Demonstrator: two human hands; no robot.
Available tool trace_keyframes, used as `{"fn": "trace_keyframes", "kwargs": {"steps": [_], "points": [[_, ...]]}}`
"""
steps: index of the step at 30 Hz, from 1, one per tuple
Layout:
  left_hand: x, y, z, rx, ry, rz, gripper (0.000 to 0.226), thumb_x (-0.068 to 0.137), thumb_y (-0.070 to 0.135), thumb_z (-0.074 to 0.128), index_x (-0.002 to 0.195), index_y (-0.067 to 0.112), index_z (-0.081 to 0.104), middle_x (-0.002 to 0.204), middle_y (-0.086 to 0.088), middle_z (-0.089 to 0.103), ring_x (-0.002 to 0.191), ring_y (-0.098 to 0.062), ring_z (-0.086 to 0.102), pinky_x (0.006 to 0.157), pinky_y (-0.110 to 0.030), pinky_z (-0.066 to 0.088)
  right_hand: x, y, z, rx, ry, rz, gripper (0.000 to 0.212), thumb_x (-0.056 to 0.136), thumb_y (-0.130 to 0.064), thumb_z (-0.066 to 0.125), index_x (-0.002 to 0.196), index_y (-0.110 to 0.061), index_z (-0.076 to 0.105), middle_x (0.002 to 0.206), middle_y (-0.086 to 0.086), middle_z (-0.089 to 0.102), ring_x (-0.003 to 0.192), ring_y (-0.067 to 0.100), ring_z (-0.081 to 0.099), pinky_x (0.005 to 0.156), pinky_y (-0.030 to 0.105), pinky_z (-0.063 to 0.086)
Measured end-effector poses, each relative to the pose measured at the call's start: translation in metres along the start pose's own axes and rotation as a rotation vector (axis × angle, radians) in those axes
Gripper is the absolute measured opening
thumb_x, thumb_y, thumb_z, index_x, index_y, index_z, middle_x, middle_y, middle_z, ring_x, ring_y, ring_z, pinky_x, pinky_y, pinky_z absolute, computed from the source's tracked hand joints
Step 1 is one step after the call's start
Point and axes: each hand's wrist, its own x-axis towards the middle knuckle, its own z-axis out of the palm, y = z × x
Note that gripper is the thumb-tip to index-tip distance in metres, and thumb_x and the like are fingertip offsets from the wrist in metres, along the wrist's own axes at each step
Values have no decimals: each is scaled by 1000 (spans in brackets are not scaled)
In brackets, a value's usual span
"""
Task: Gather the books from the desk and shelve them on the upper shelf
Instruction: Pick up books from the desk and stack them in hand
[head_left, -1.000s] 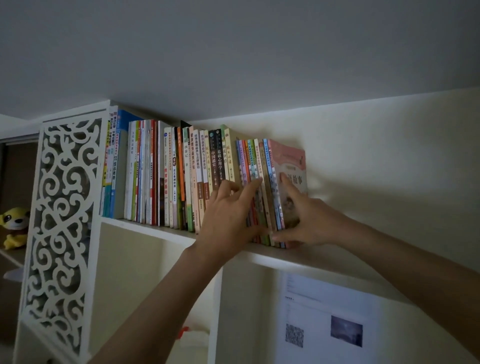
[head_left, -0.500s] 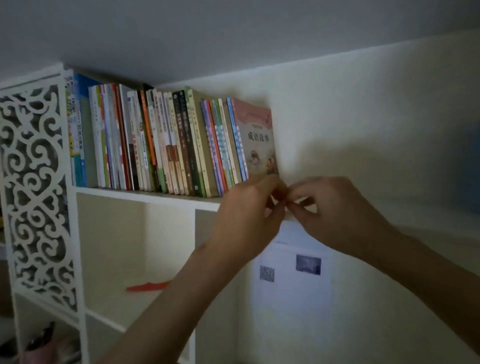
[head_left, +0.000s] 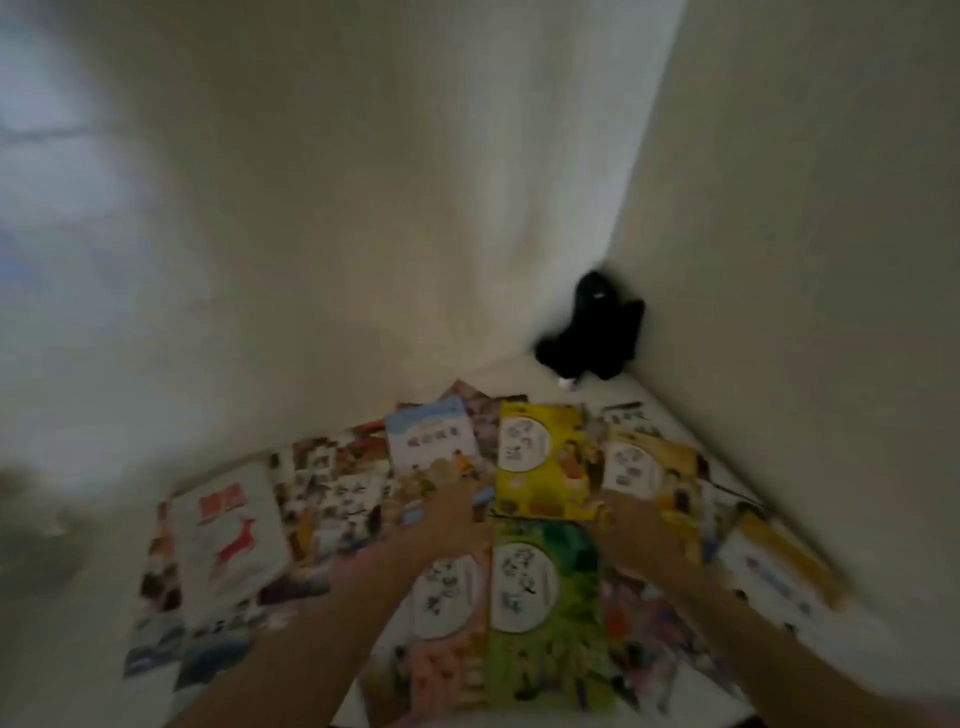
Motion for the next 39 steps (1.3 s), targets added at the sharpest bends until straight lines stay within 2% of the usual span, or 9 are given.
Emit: {"fn": "trace_keyframes", "kwargs": {"steps": [3, 6, 9, 11, 16, 24, 30, 36, 39], "points": [[58, 11, 70, 43, -84, -18, 78, 91, 34, 62, 151, 14, 15, 156, -6, 18, 143, -29, 25, 111, -38, 33, -37, 75, 8, 101, 37, 247, 3, 95, -25, 55, 96, -23, 55, 83, -6, 53, 67, 12, 53, 57, 21, 41], [95, 34, 116, 84, -65, -90, 84, 86, 42, 63, 150, 18, 14, 154, -6, 18, 143, -29, 20, 113, -43, 29, -51, 127, 15, 207, 143, 404, 23, 83, -41, 56, 73, -23, 46, 64, -3, 47, 51, 8, 40, 51, 19, 31], [118, 47, 136, 155, 33, -117, 74, 89, 44, 58, 147, 18, 19, 150, -10, 19, 140, -33, 18, 111, -43, 27, -50, 164, 24, 232, 191, 560, 34, 89, -38, 61, 117, -20, 57, 113, 9, 61, 99, 23, 61, 80, 34, 48], [131, 47, 138, 263, 166, -131, 70, 88, 49, 57, 143, 19, 24, 146, -14, 23, 136, -35, 21, 108, -44, 28, -50, 179, 24, 208, 253, 706, 61, 88, -38, 64, 140, -17, 40, 140, 13, 43, 127, 34, 43, 103, 44, 39], [164, 62, 144, 264, 227, 87, 54, 85, 54, 57, 121, 14, 51, 120, -11, 56, 117, -29, 49, 97, -43, 41, -60, 207, 32, 265, 336, 937, 82, 79, -50, 71, 141, -13, 32, 142, 21, 29, 130, 45, 32, 104, 53, 33], [186, 101, 173, 426, 320, -189, 114, 64, 65, 75, 145, 9, 18, 135, -27, 41, 126, -40, 40, 104, -45, 39, -69, 227, 39, 402, 420, 946, 108, 63, -46, 86, 143, -8, 24, 134, 22, 37, 119, 44, 46, 91, 46, 46], [192, 107, 170, 293, 311, -319, 100, 57, 56, 84, 127, 2, 37, 126, -23, 49, 118, -37, 50, 94, -46, 49, -82, 235, 43, 633, 426, 1000, 77, 74, -33, 82, 124, 1, 35, 114, 20, 60, 96, 36, 62, 66, 35, 46], [169, 113, 165, -170, 339, 110, 58, 92, 4, 55, 139, 4, 22, 133, -14, 53, 97, -30, 64, 58, -32, 54, -91, 230, 32, 592, 569, 858, 32, 99, -11, 45, 130, -4, 48, 114, 20, 60, 83, 28, 61, 53, 30, 47], [159, 99, 141, -351, 347, 80, 56, 91, 1, 55, 137, 14, 27, 124, -2, 54, 99, -25, 62, 66, -33, 56, -102, 211, 16, 838, 676, 771, 22, 102, -9, 40, 120, -18, 48, 106, 11, 62, 77, 23, 65, 56, 39, 55]]}}
